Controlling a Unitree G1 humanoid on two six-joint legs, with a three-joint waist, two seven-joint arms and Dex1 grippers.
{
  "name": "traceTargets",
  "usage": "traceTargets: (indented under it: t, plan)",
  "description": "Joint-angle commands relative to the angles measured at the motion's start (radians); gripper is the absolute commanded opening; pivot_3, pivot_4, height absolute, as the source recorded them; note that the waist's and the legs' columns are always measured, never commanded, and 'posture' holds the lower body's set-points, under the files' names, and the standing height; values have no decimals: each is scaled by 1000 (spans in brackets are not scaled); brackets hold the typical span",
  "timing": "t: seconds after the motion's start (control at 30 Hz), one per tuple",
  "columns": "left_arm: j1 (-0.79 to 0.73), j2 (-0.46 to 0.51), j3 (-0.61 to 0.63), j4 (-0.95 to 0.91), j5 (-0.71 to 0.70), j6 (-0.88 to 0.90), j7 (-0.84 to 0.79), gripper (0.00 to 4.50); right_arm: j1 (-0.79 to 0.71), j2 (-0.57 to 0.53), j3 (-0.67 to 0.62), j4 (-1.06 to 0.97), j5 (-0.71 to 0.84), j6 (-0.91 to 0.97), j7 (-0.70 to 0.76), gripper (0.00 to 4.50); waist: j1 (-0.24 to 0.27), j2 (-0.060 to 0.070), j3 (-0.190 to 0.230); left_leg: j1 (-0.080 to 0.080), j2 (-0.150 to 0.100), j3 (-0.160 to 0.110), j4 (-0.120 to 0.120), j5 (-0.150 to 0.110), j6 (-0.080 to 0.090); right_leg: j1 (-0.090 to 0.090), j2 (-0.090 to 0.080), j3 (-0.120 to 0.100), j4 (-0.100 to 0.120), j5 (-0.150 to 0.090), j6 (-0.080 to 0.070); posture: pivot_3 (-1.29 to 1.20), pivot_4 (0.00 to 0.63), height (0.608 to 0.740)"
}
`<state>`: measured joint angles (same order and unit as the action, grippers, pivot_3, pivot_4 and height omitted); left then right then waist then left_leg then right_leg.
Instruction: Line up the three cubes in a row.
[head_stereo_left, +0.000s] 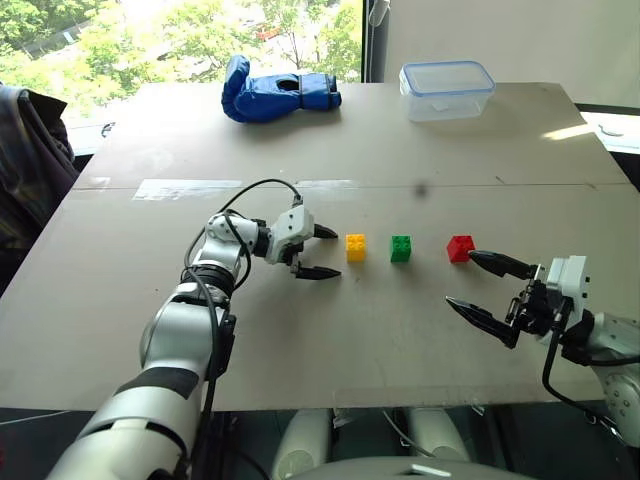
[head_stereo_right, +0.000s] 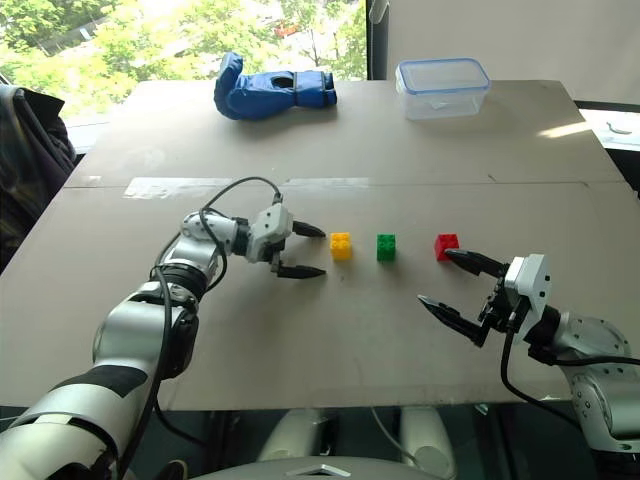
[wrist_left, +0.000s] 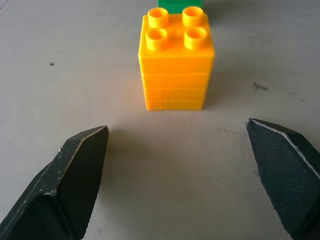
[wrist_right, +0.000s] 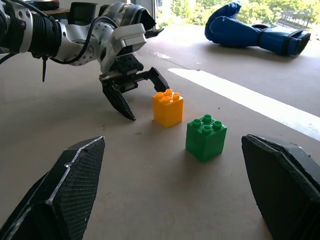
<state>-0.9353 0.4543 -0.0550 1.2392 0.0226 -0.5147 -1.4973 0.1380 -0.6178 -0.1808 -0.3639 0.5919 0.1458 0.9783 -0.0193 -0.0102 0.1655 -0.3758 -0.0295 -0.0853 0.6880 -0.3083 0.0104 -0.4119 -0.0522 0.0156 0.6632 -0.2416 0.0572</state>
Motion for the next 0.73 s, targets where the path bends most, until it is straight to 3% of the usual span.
traceTargets:
  t: [0.03, 0.13, 0.27, 0.43, 0.53, 0.73]
  plan:
    - [102, 45, 74, -194, -129, 92, -66, 4486, 20, -14, -53, 41, -10, -50, 32, 4500, -1, 0, 0, 0, 0, 0, 0, 0, 0, 0, 0, 0, 0, 0, 0, 0, 150, 740]
    - [304, 91, 81, -556, -175, 224, -6, 4486, 26, -2, -69, 141, -64, -112, 24, 4500, -3, 0, 0, 0, 2, 0, 0, 0, 0, 0, 0, 1, 0, 0, 0, 0, 150, 740]
    - [620, 111, 117, -1114, -225, 530, 223, 4486, 22, -1, -77, 295, -107, -178, 45, 4500, 5, 1, 0, 0, 5, 1, -1, 0, -1, 0, -2, 3, -1, 0, 0, 0, 150, 740]
    - [944, 66, 126, -1560, -289, 774, 446, 4486, 12, -13, -84, 405, -112, -232, 106, 4500, 10, 4, -1, 2, 6, 2, -1, 0, 0, 1, -3, 5, 0, 0, 0, 0, 150, 740]
    - [1104, 33, 84, -1680, -223, 792, 566, 4486, 23, -19, -97, 414, -102, -241, 128, 4500, 7, 6, -2, 7, 6, 4, -4, 0, 0, 4, -3, 7, -1, 0, 0, 0, 150, 740]
    - [1194, 21, 31, -1695, -196, 785, 663, 4486, 43, -17, -106, 399, -95, -240, 134, 4500, 11, 7, -2, 17, 7, 6, -6, 0, 0, 12, 0, 8, -1, 0, -1, 0, 150, 740]
